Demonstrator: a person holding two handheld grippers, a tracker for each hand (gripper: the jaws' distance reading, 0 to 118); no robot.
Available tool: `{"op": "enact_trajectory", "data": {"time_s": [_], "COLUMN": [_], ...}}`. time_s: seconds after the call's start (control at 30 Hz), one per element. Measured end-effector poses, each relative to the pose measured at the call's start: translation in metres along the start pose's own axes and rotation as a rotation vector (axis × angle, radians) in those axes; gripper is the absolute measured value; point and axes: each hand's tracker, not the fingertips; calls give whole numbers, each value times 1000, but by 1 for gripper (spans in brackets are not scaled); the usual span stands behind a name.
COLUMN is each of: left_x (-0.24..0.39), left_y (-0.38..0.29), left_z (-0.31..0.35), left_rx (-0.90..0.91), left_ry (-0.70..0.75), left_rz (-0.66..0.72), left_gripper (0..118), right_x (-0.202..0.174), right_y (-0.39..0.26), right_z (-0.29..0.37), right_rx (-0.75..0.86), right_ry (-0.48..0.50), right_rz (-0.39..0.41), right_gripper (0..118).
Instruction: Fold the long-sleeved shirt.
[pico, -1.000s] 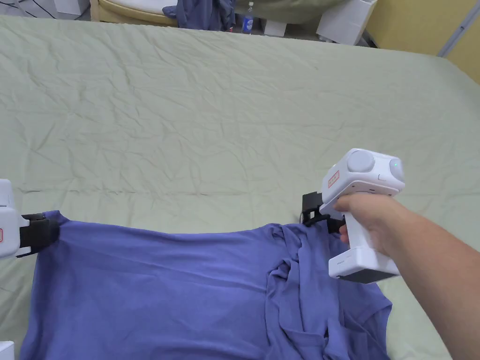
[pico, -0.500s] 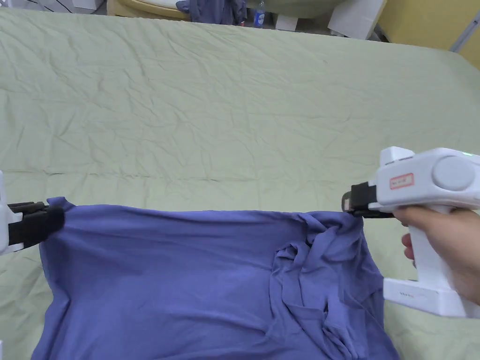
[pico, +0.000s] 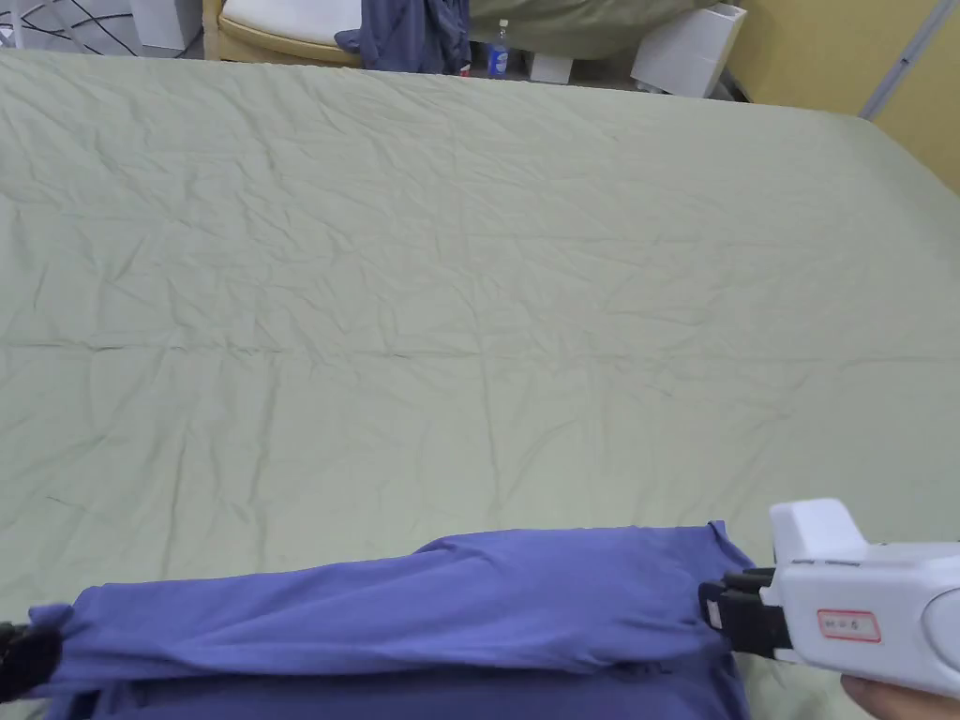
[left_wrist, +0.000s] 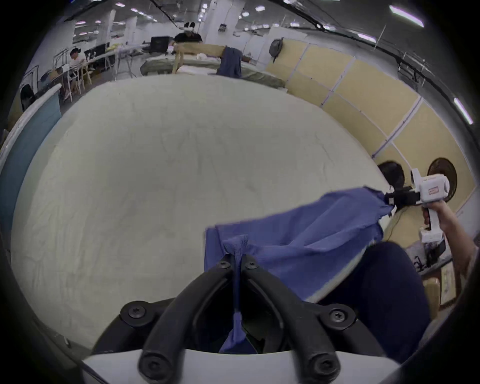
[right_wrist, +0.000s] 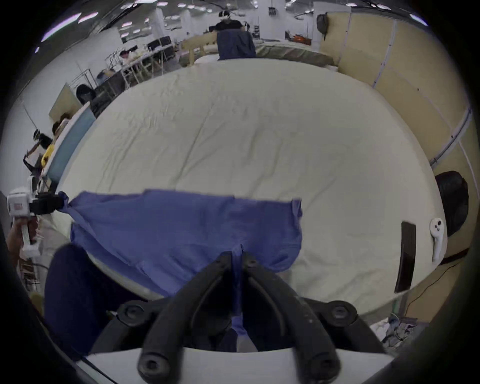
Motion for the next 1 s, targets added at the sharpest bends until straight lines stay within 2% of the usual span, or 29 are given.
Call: {"op": "enact_trajectory", "data": {"time_s": [0.43,0.8,0.9,0.97,1.0], "left_x": [-14,-27,-35,-40,-38], "left_y": [-36,-34,-32,-32,-30], "left_z": [-44,-55,-53,-45,-36], "left_rx": [-138,-134,-117,-88,-58], "left_ry": [49,24,-9,-65,-81], "left_rz": [47,175,273,345,345], "left_gripper": [2,3,11,18,35], "right_x": [6,6,4,0,-3], "right_y": [-35,-39,-38,-38,-41], "right_z": [-49,-72,-70,-53,-40], "right_rx": [-130,-135,-136,-88,-23], "right_ry": [-43,-60,-64,-121,-193], "right_rz": [-9,-55,-54,-34,-28], "right_gripper": [9,10,16,21,41]}}
